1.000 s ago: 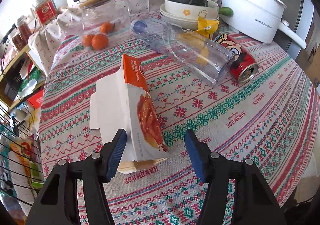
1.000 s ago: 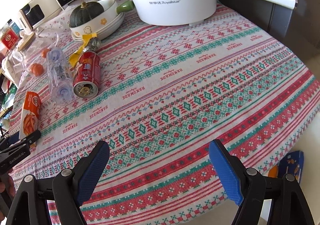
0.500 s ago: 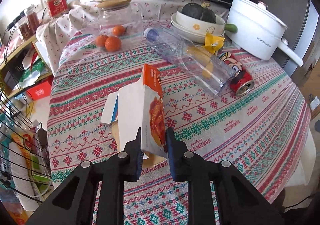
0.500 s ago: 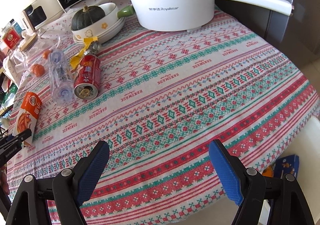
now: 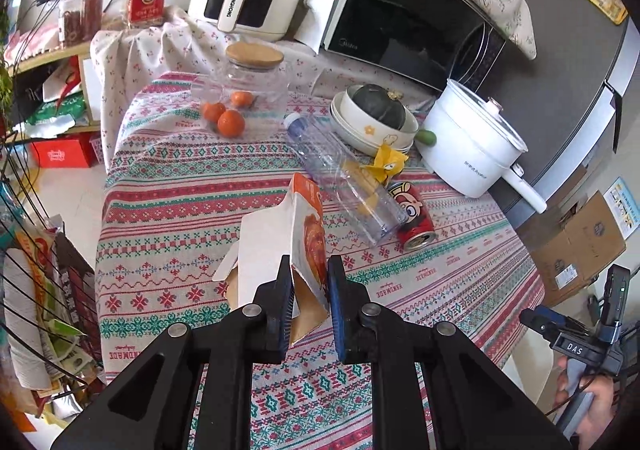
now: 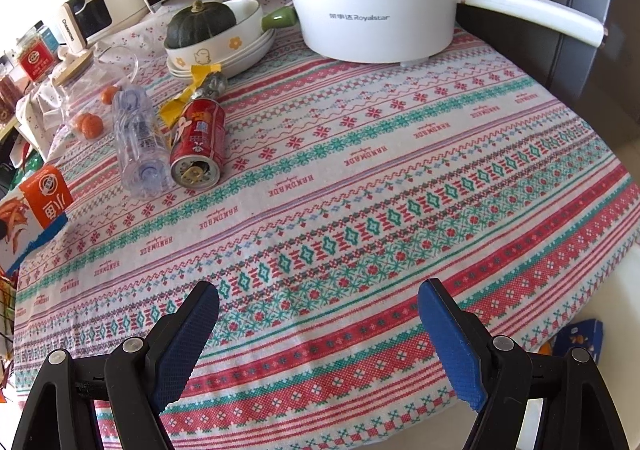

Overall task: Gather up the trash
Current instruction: 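Grasp the white-orange paper box with the left tool, then grasp the red can with the right tool while the left tool holds the box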

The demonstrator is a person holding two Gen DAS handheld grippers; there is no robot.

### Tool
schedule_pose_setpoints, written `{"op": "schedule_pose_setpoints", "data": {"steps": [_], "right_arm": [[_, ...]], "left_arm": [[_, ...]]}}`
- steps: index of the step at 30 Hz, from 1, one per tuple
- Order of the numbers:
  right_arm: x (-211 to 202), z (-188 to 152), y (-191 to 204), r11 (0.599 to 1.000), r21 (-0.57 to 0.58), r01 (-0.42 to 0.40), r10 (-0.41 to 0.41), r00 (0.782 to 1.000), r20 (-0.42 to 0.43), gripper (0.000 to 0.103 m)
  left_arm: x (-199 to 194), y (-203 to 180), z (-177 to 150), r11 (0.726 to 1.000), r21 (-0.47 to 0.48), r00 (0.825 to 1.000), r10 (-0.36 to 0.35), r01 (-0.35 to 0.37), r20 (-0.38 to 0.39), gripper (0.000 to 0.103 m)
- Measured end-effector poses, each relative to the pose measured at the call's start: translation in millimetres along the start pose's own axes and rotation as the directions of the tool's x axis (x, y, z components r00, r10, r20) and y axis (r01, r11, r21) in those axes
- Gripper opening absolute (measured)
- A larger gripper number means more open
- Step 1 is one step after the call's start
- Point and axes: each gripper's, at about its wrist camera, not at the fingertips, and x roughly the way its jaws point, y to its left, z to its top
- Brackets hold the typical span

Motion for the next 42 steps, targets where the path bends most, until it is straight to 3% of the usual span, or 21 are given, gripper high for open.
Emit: {"op": "schedule_pose_setpoints", "data": {"steps": [13,23,32,42], "right_arm": [[14,-2,20,1.000,-0.014,-0.025,0.025,1.000,-0.017,0.085],[50,31,49,0.997,-0.053,-0.058,0.058,0.998,-0.008,0.084],[108,53,95,0.983,-0.155,-0.095,0.092,0.995,-0.030,0.075],[145,65,110,0.981,-0.188,-0.040,0.034,0.999,-0.033,0.062]], "left_arm": [[-14,4,2,1.000,-0.008,1.000,-0.029,0.029,0.013,0.016],[-10,-2,1,0.999,0.003,0.999,-0.044,0.044,-0.005,0.016],[-6,-1,3,0.998,-0.004,0.998,-0.061,0.061,-0.019,0.016],[-2,6,3,0.998,-0.017,0.998,-0.053,0.053,-0.027,0.016]]}}
